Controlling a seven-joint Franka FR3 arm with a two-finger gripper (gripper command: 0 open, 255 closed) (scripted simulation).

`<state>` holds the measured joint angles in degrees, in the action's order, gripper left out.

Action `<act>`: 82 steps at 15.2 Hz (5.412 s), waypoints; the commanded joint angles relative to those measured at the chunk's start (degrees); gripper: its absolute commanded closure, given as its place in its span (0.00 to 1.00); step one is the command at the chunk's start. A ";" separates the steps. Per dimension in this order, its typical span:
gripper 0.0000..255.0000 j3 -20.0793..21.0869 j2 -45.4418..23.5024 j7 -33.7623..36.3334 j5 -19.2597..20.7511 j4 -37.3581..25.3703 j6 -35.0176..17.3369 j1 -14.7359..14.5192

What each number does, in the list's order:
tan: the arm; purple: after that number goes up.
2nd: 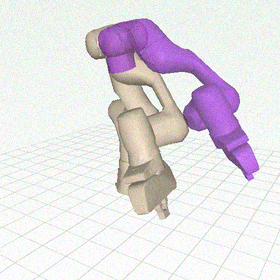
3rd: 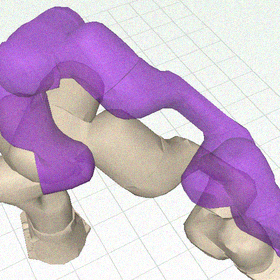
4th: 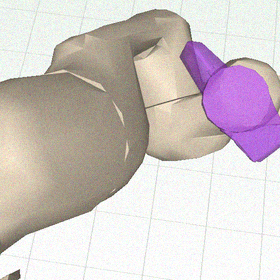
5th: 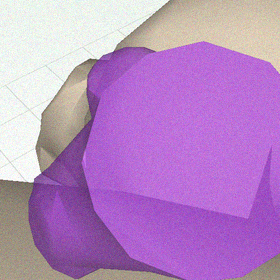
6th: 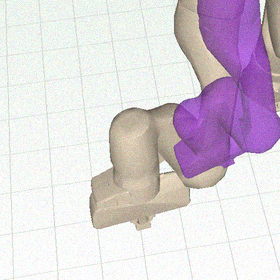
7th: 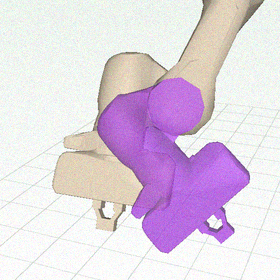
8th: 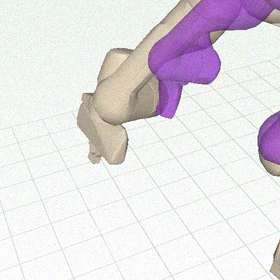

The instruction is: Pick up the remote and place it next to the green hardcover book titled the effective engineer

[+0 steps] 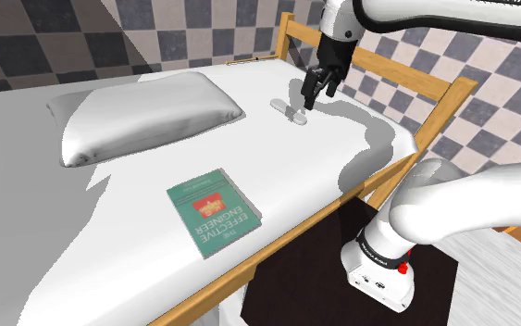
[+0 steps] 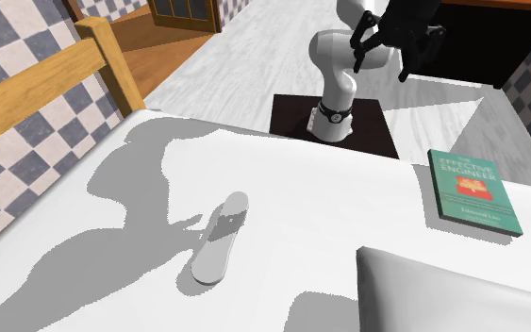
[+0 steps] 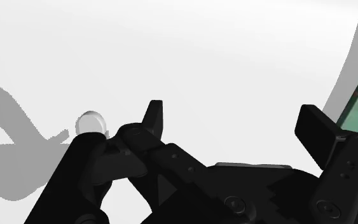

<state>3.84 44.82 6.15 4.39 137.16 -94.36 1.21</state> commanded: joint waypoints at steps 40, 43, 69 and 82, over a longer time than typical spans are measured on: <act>0.00 -19.91 -66.85 -31.32 -10.69 -34.74 -29.95 12.23; 0.00 -19.74 -67.83 -31.55 -11.05 -34.08 -31.56 12.36; 1.00 -20.25 -64.77 -30.88 -9.92 -36.93 -25.77 12.04; 1.00 -19.08 -55.90 -24.08 -6.73 -30.78 -23.44 7.39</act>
<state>-15.62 -12.27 -19.42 -2.81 104.95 -117.49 9.53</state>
